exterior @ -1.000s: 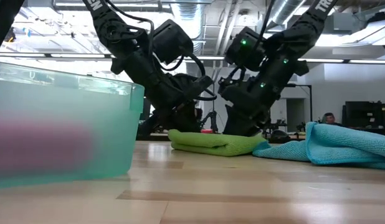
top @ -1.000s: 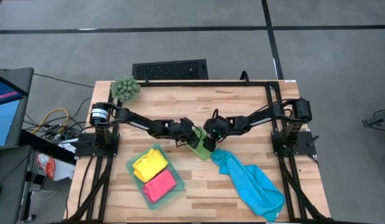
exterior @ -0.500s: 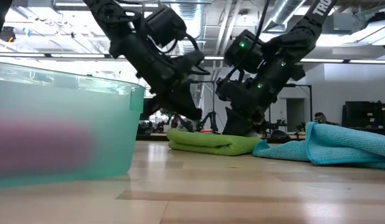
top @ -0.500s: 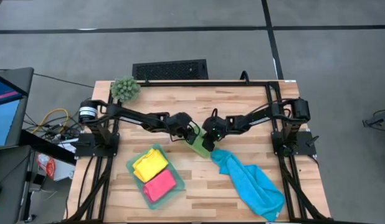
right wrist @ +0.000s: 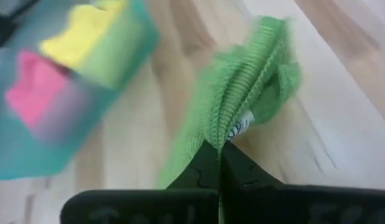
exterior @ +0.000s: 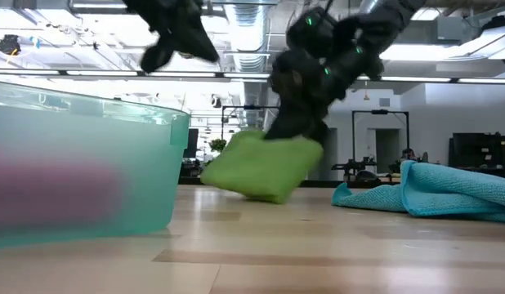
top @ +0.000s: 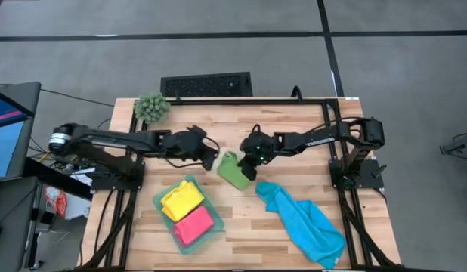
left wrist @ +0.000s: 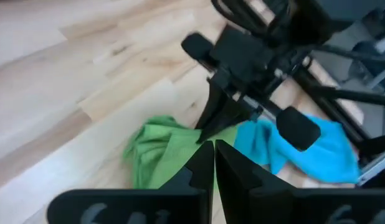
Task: Fold microfiber towels
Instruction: Stack the folded green towel on top of the folded pink towel in the green bin
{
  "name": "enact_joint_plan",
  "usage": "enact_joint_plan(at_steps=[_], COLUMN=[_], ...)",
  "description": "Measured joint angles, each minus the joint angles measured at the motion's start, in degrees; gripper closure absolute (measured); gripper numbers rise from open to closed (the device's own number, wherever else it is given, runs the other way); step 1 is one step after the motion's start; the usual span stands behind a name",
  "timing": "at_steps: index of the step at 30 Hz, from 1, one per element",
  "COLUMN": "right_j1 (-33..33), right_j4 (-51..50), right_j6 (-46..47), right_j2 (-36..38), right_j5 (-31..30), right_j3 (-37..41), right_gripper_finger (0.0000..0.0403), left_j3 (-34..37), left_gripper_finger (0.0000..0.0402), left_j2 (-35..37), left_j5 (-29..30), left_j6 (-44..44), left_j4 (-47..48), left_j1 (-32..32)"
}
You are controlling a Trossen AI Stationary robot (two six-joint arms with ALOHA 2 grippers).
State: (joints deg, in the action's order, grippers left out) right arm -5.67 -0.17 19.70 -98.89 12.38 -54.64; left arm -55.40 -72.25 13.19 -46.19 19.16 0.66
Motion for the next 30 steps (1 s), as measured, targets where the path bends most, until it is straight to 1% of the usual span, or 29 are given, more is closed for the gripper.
enact_joint_plan(at_steps=[2,5,8,10,15,17,19,21,23,25,28,30], right_j1=[0.8,2.4,3.9,5.1,7.0,7.9,9.0,10.4,11.6,13.1,14.9,16.0], right_j4=[-2.0,-3.9,-8.0,-7.2,-7.8,-6.8,-6.7,-5.6,-7.1,-4.2,-7.5,-8.8], right_j6=[-1.6,-5.1,-8.3,-10.2,-11.2,-11.8,-12.4,-12.7,-13.9,-15.7,-17.0,-18.6], right_j2=[0.0,-0.6,-1.0,-0.9,-0.9,-0.9,-1.0,-3.2,-4.5,-7.9,-12.1,-15.3], right_j5=[0.3,0.4,0.2,-0.3,-0.2,-0.3,-0.5,-0.4,0.4,1.2,1.6,3.9], right_j3=[-3.3,-9.3,-14.4,-17.2,-20.4,-21.3,-21.6,-22.9,-24.2,-28.4,-34.4,-39.0], right_gripper_finger=[0.0394,0.0394,0.0394,0.0394,0.0394,0.0394,0.0394,0.0396,0.0396,0.0396,0.0396,0.0396], left_j3=[0.0,0.0,0.0,0.0,0.0,0.0,0.0,0.0,0.0,0.0,0.0,0.0], left_gripper_finger=[0.0395,0.0395,0.0395,0.0395,0.0395,0.0395,0.0395,0.0395,0.0395,0.0395,0.0395,0.0395], left_j2=[3.1,7.0,10.2,11.9,16.7,18.7,20.2,21.9,23.3,24.7,26.5,27.9], left_j5=[1.4,1.8,2.4,2.6,2.7,3.8,5.0,5.4,5.2,4.2,2.2,2.0], left_j6=[-0.8,-2.0,-3.2,-3.7,-3.6,-3.1,-3.1,-3.1,-3.1,-3.1,-3.2,-3.5], left_j4=[0.9,2.7,3.3,3.0,5.3,7.8,8.0,9.8,9.8,11.1,12.0,14.0], left_j1=[1.5,3.4,4.9,5.5,5.6,5.2,4.7,4.7,4.8,4.7,4.9,5.0])
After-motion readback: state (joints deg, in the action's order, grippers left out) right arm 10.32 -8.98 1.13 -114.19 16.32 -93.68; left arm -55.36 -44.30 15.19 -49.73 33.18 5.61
